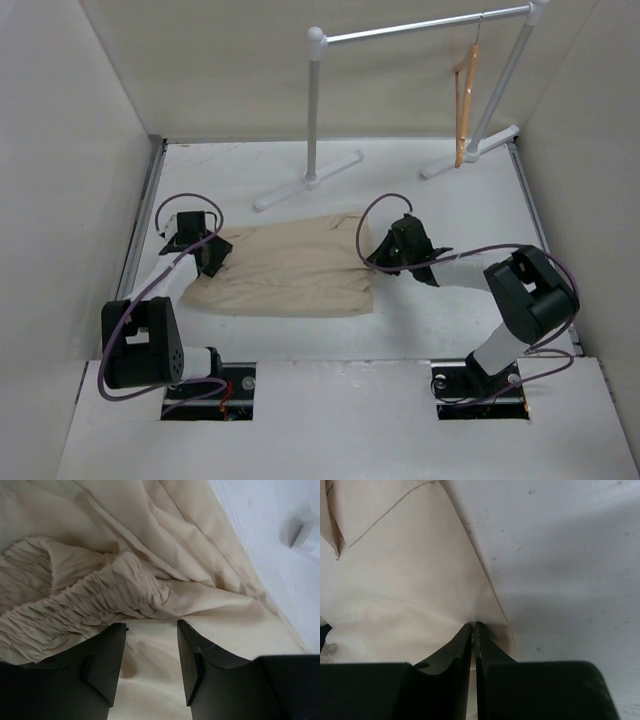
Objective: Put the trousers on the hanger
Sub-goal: Fold the trousers at the center of the board, then pick up the hanger from the clothesline.
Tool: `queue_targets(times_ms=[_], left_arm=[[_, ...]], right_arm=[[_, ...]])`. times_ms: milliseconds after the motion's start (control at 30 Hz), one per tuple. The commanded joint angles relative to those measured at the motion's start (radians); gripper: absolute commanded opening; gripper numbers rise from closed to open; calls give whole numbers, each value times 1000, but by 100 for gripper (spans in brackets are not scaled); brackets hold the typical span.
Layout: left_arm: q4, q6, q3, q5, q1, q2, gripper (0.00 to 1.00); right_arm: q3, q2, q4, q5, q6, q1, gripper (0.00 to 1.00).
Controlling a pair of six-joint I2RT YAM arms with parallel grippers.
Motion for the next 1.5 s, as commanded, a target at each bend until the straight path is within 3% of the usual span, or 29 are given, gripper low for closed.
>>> queue_targets(times_ms=[0,133,267,400,467,567,633,900,1000,1100,1200,1467], left_arm=[[46,17,-9,-13,47,-8,44],[23,12,12,42,64,-55,45],[-37,9,61,67,29,-167,47],[-95,9,110,58,-43,-256,48],[-111,8,115,50,-92,-286,48],[-129,8,109,12,-213,-310,47],[-134,4,104,-21,-314,-306,45],[-125,-6,202,-189,-732,-177,38],[-112,-8,228,-197,-808,-133,39],[-97,-12,232,-191,-853,-103,39],[-95,-15,225,-179,-872,-97,40],[-95,-12,201,-133,-865,-76,42]], right_arm=[[-34,-33,6,49,21,10,15],[-36,-116,-21,37,7,10,26],[-15,-280,-132,37,-24,25,47],[51,-475,-317,11,-70,76,54],[120,-565,-418,-3,-100,110,44],[293,-679,-561,9,-166,141,18],[442,-704,-632,20,-224,121,13],[999,-485,-819,29,-475,-275,18],[1099,-376,-821,21,-490,-413,37],[1176,-256,-815,-50,-475,-516,58],[1231,-169,-787,-166,-460,-563,71],[1242,-53,-678,-330,-397,-611,76]])
